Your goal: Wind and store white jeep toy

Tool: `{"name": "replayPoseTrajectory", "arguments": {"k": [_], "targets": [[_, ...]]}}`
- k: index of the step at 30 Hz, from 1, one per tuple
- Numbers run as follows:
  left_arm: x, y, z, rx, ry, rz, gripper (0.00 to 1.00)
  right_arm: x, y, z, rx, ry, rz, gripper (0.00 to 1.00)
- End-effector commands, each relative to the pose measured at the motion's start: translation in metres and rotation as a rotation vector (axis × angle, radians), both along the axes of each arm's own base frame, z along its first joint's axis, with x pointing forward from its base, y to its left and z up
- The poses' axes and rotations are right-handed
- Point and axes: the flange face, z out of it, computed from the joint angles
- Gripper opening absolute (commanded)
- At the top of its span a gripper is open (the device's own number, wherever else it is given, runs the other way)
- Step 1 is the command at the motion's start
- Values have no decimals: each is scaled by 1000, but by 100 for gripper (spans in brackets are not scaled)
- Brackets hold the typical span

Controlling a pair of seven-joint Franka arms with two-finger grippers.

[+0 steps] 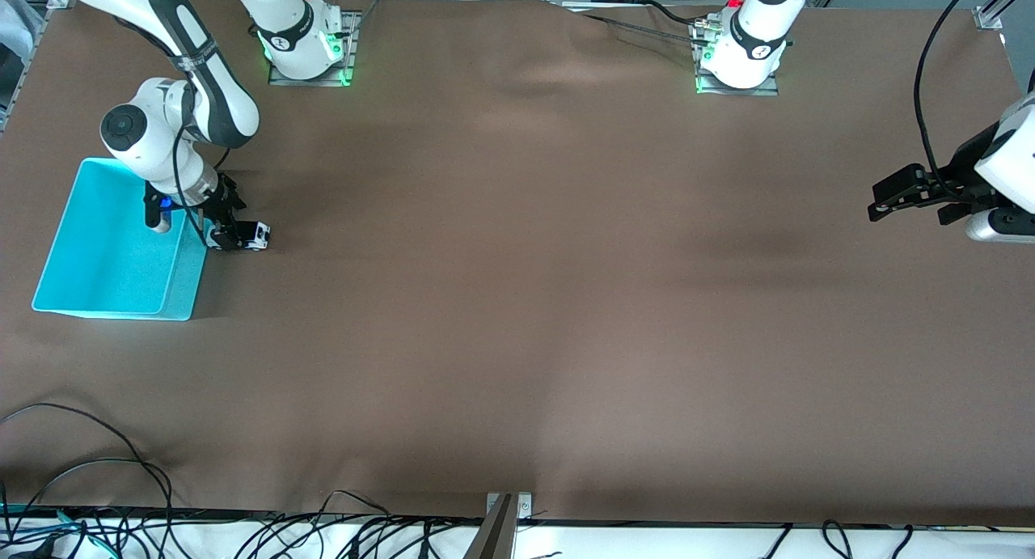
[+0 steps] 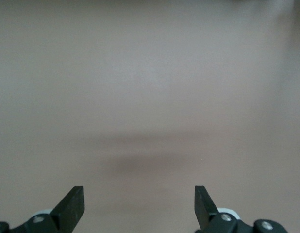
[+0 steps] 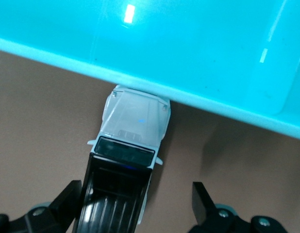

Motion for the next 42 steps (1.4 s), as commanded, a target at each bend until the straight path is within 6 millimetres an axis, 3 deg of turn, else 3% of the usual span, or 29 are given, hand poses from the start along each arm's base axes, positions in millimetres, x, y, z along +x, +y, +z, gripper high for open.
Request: {"name": "replayPoseTrajectory", "arguments": {"k": [1, 6, 7, 9, 13, 15, 17, 27, 36, 42], "targets": [[-2, -2, 4, -15, 4, -16, 100, -1, -1, -1, -1, -12, -15, 100], [-2, -2, 4, -15, 4, -16, 100, -1, -1, -3, -1, -8, -15, 100], [-2, -2, 4, -15, 4, -16, 100, -2, -1, -3, 0, -6, -15, 94], [-2, -2, 6, -15, 1, -16, 100, -1, -1, -2, 0, -10, -17, 76], [-2, -1, 6, -15, -1, -14, 100, -1, -1, -1, -1, -11, -15, 22], [-2, -1, 7, -15, -2, -14, 100, 0, -1, 0, -1, -14, -14, 8], [-2, -1, 7, -15, -2, -14, 100, 0, -1, 3, -1, -16, -14, 0], [-3, -1, 7, -15, -1, -14, 100, 7, 2, 45, 4, -30, -4, 0], [-2, 5, 7, -14, -1, -3, 100, 12, 29, 72, 13, -61, 49, 0], [-2, 4, 6, -14, -1, -5, 100, 18, 50, 79, 15, -77, 98, 0]]}}
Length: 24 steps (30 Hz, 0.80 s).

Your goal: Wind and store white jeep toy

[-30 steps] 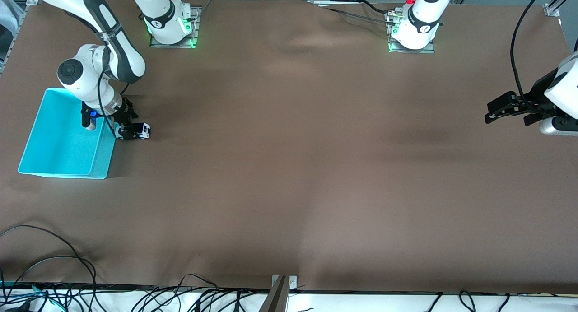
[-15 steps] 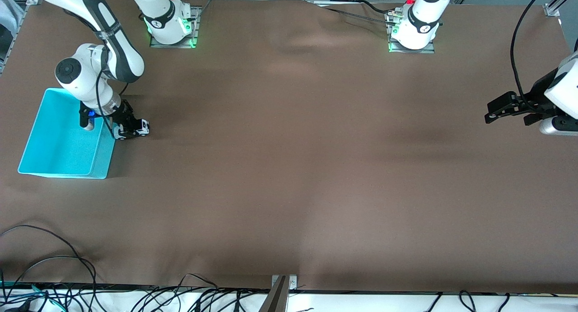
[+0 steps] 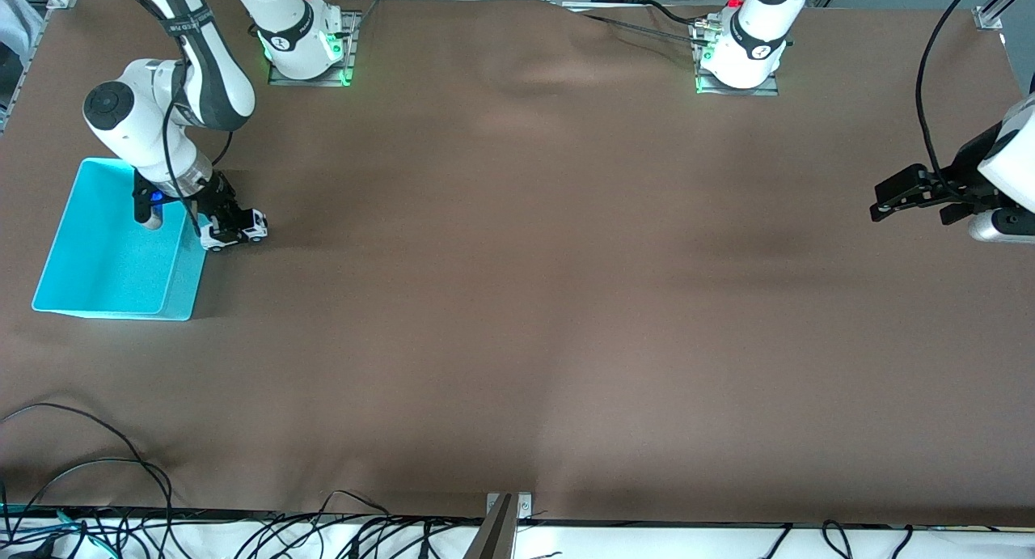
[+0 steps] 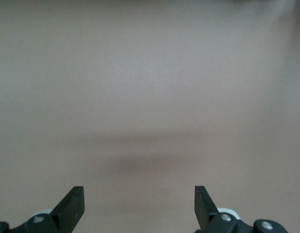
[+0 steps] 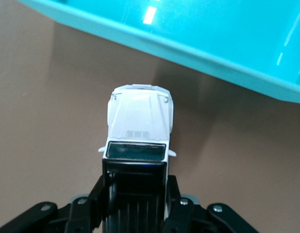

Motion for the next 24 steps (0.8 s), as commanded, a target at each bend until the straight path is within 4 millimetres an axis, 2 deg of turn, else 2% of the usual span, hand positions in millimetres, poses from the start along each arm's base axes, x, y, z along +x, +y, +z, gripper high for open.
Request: {"name": "replayPoseTrajectory", "arguments": {"k": [1, 8, 15, 19, 21, 24], "targets": [[-2, 1, 5, -15, 1, -11, 100, 4, 15, 12, 2, -11, 31, 0], [-2, 3, 7, -15, -2, -8, 100, 13, 22, 25, -12, 15, 149, 0], [-2, 4, 6, -15, -1, -6, 100, 36, 21, 58, -15, 100, 334, 0], [-2, 4, 6, -15, 1, -6, 100, 38, 18, 69, -21, 113, 479, 0], [-2, 3, 5, -15, 2, -8, 100, 38, 13, 70, -28, 115, 536, 0], [-2, 2, 5, -15, 2, -9, 100, 35, -9, 69, -29, 135, 595, 0]]}}
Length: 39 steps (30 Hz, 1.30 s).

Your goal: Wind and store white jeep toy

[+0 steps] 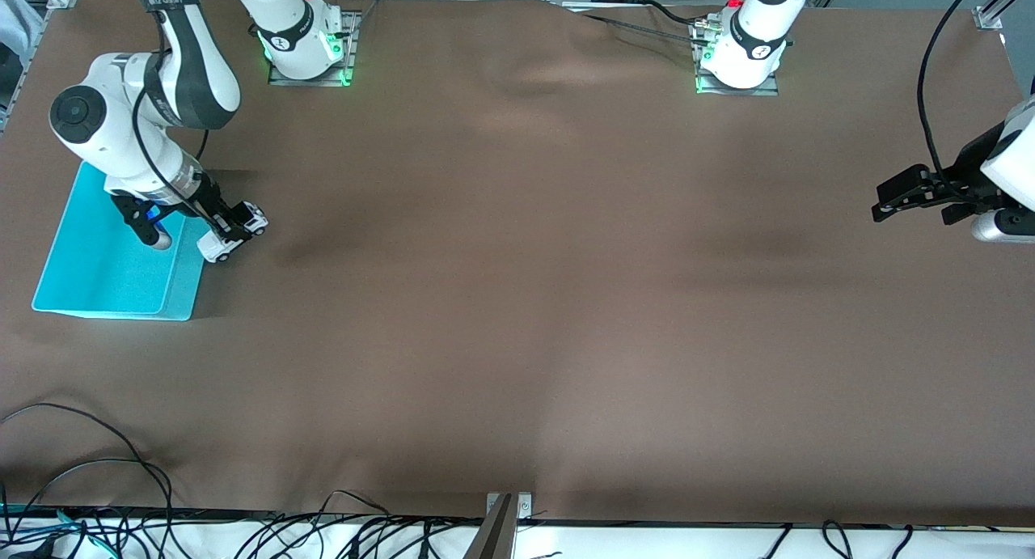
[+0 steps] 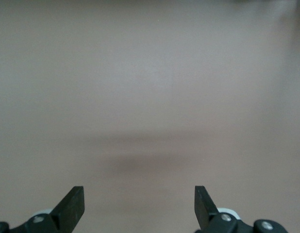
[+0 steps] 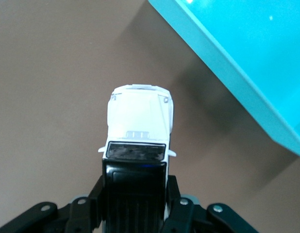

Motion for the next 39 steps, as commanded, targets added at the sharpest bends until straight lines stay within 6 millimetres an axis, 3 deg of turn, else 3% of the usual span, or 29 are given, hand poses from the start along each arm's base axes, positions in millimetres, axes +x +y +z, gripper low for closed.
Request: {"name": "replayPoseTrajectory", "arguments": {"k": [1, 7, 19, 27, 32, 39], "targets": [[-2, 0, 5, -15, 2, -12, 100, -5, -34, 7, -6, 27, 152, 0], [-3, 1, 5, -15, 5, -10, 100, -16, -97, 7, 4, 46, 279, 0], [-3, 0, 5, -15, 9, -12, 100, -32, -178, 0, -78, 104, 440, 0], [-3, 0, 5, -15, 7, -12, 100, -31, -204, -23, -81, 156, 491, 0], [-3, 1, 5, -15, 9, -11, 100, -35, -228, -28, -133, 171, 503, 0], [-3, 0, 3, -15, 12, -12, 100, -21, -242, -62, -222, 295, 615, 0]]}}
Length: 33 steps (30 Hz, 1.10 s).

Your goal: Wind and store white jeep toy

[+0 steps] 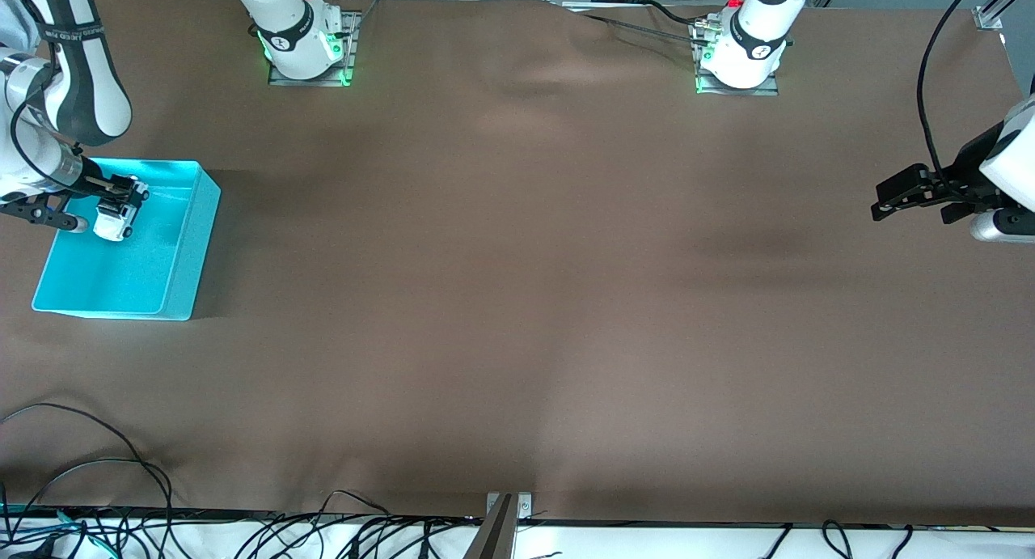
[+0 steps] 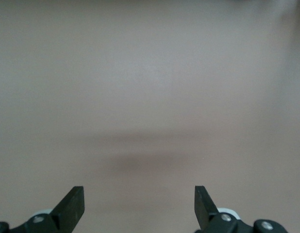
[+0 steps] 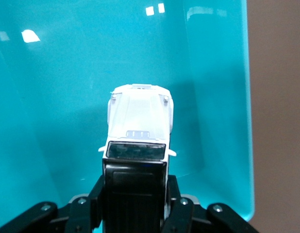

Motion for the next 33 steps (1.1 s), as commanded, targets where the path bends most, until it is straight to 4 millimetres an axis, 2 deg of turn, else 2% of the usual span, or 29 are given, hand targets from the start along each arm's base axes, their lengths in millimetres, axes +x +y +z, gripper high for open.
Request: {"name": "replayPoseTrajectory", "arguments": {"k": [1, 6, 10, 18, 19, 20, 21, 22, 23, 25, 27, 33], "targets": [[-2, 0, 5, -15, 4, -11, 100, 17, -14, -28, -68, 75, 75, 0], [-2, 0, 4, -15, 5, -11, 100, 10, -34, -50, -68, 81, 46, 0], [-2, 0, 4, -15, 5, -11, 100, 5, -41, -68, -66, 91, 37, 0], [-2, 0, 4, -15, 4, -11, 100, 2, -41, -93, -81, 79, -45, 0], [-2, 0, 4, -15, 5, -11, 100, 2, -40, -94, -82, 78, -51, 4], [-2, 0, 4, -15, 4, -11, 100, 3, -38, -95, -81, 78, -52, 22], [-2, 0, 5, -15, 4, -11, 100, 4, -35, -96, -79, 77, -53, 47], [-2, 0, 4, -15, 5, -11, 100, 5, -31, -96, -76, 78, -51, 67], [-2, 0, 4, -15, 5, -11, 100, 6, -27, -97, -75, 80, -52, 75], [-2, 0, 4, -15, 5, -11, 100, 9, -18, -97, -73, 72, -70, 81], [-2, 0, 4, -15, 5, -11, 100, 11, -12, -97, -77, 63, -104, 100], [-2, 0, 3, -15, 7, -11, 100, 19, 14, -85, -80, 78, -151, 100]]}}
